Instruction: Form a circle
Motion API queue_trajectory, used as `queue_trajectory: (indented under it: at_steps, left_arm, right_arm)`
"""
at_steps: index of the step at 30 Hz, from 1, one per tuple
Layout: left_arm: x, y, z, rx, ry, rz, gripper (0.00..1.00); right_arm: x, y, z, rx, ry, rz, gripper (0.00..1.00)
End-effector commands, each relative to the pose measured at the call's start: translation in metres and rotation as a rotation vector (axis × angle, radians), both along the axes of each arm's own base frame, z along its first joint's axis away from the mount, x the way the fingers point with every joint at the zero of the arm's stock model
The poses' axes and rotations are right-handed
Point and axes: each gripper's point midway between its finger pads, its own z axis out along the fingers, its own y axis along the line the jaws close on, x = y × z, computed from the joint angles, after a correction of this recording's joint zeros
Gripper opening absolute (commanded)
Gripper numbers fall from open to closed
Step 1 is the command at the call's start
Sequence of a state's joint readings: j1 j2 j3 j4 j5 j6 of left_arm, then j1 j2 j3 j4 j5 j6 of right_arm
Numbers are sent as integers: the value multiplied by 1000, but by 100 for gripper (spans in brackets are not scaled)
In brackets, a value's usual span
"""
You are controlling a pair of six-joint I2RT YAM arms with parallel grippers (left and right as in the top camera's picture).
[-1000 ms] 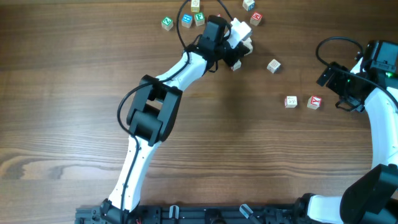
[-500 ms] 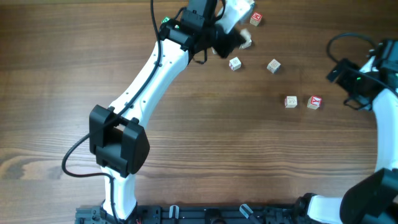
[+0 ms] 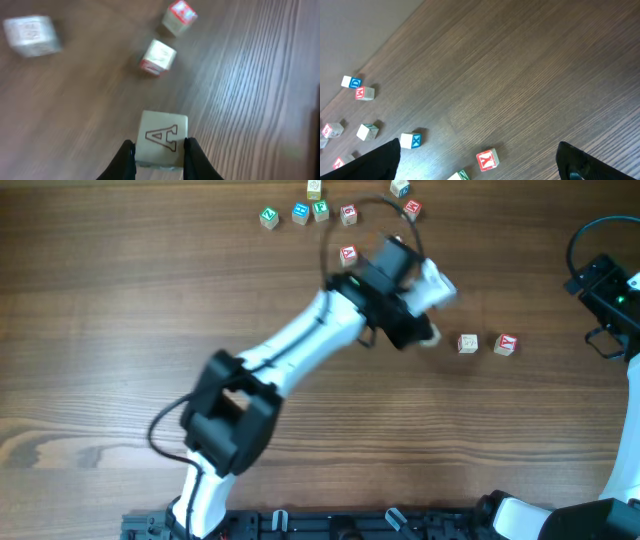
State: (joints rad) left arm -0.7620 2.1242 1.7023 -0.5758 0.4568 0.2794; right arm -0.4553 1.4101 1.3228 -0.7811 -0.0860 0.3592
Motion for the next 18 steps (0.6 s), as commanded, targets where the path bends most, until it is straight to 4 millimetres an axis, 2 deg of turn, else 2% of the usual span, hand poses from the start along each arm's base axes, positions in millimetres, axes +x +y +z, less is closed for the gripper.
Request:
queue_trajectory:
  at_steps: [1, 6, 9, 14, 18]
  left_arm:
    - [-11, -12, -47, 84, -37, -8, 4]
    - [-28, -32, -70, 85, -37, -57, 4]
    - [-32, -39, -81, 87, -48, -68, 4]
    - [-30, -62, -69, 3, -100, -80, 5]
    - [-34, -66, -69, 0, -106, -89, 6]
  right_arm:
    - [3, 1, 2, 10, -11, 1, 100]
    - [4, 0, 3, 9, -13, 2, 100]
    - [3, 1, 2, 11, -11, 2, 100]
    - [3, 1, 2, 11, -11, 2, 100]
    - [3, 1, 2, 12, -9, 2, 100]
